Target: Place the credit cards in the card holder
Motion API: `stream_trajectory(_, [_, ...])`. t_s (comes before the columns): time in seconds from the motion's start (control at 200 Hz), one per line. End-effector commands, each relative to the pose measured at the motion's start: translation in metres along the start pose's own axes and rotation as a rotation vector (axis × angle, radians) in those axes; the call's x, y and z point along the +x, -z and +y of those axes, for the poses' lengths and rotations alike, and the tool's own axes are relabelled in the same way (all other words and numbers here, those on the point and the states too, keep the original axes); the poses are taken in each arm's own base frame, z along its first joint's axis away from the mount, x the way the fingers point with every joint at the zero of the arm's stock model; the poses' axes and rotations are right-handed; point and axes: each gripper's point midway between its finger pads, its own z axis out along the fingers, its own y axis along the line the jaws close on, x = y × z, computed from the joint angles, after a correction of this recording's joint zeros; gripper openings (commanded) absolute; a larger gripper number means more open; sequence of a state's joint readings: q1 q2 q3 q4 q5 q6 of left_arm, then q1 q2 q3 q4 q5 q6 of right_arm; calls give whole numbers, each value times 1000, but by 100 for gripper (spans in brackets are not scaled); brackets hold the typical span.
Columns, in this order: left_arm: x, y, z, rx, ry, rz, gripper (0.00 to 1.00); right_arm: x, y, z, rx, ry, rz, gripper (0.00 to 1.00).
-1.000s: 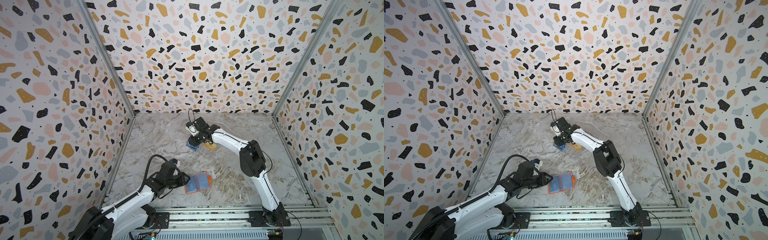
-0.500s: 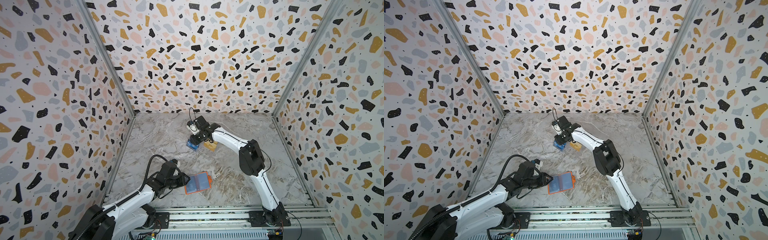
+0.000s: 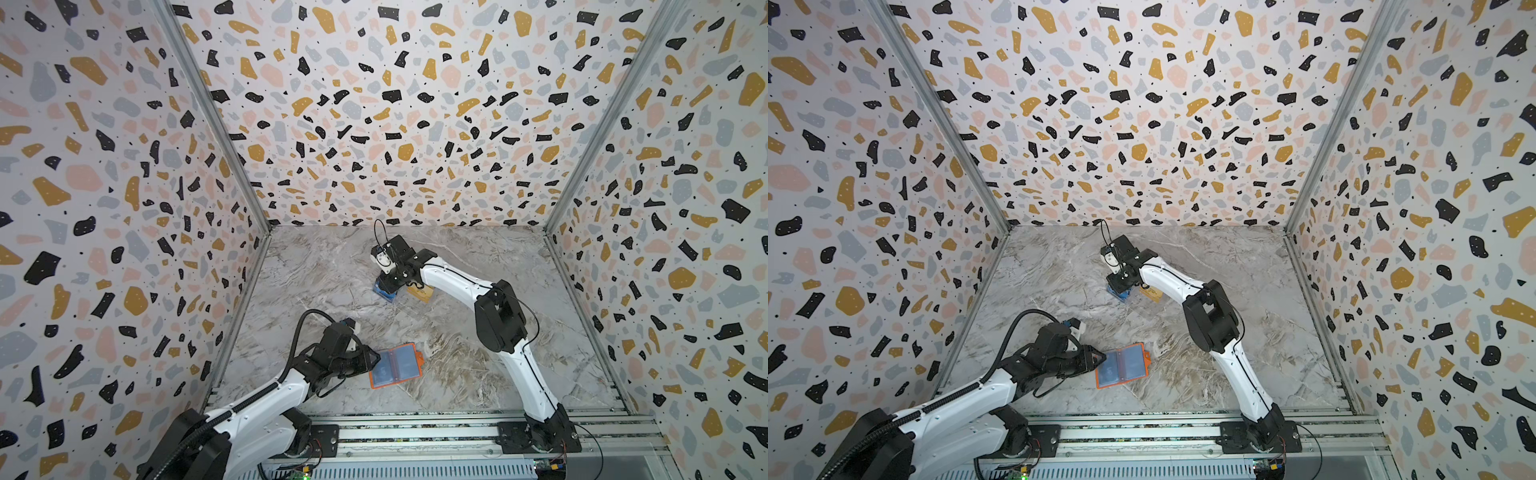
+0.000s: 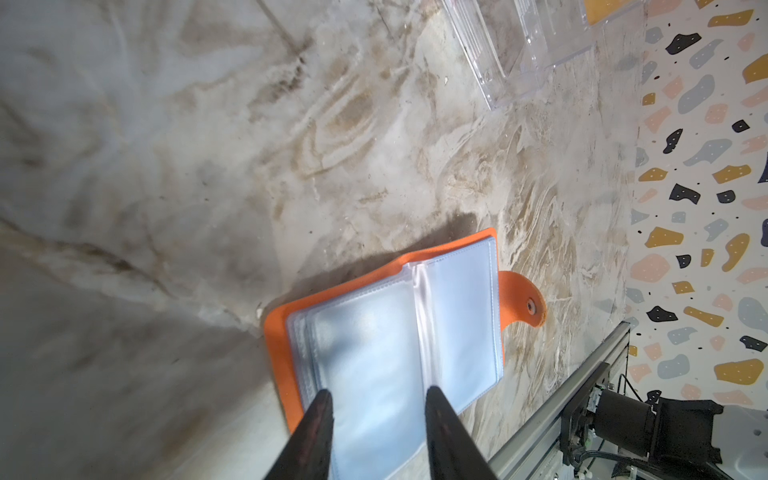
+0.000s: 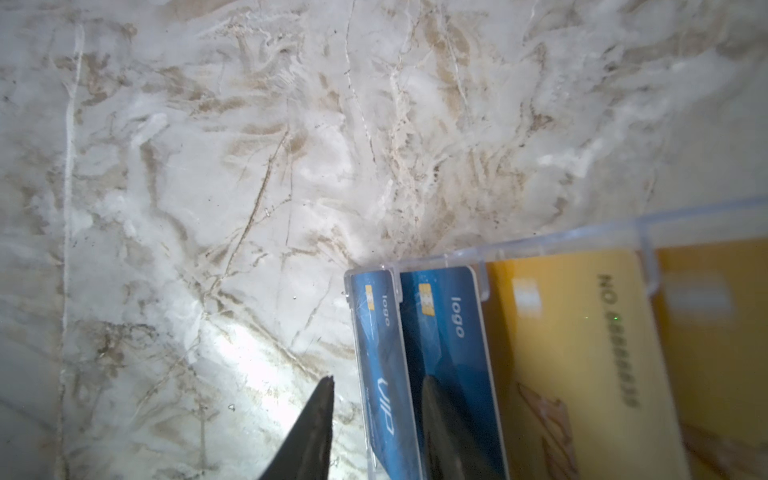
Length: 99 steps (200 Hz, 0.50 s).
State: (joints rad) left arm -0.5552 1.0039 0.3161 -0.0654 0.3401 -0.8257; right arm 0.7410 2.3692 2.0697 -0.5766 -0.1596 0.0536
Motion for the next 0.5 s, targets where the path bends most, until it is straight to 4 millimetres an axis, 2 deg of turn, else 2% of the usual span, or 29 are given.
stream_trajectory(0.0, [-4, 1, -6, 21, -17, -13, 39, -2, 4, 4, -3, 14, 10, 37])
stream_trajectory(0.195, [-4, 1, -5, 19, -17, -11, 39, 0, 2, 11, -38, 13, 16, 35])
stream_trajectory(0.34, [-4, 0, -4, 16, -16, -9, 39, -5, 6, 15, -56, 16, -2, 27])
stream_trajectory(0.491, [-3, 0, -3, 14, -15, -8, 40, -9, 8, 14, -49, 19, -15, 23])
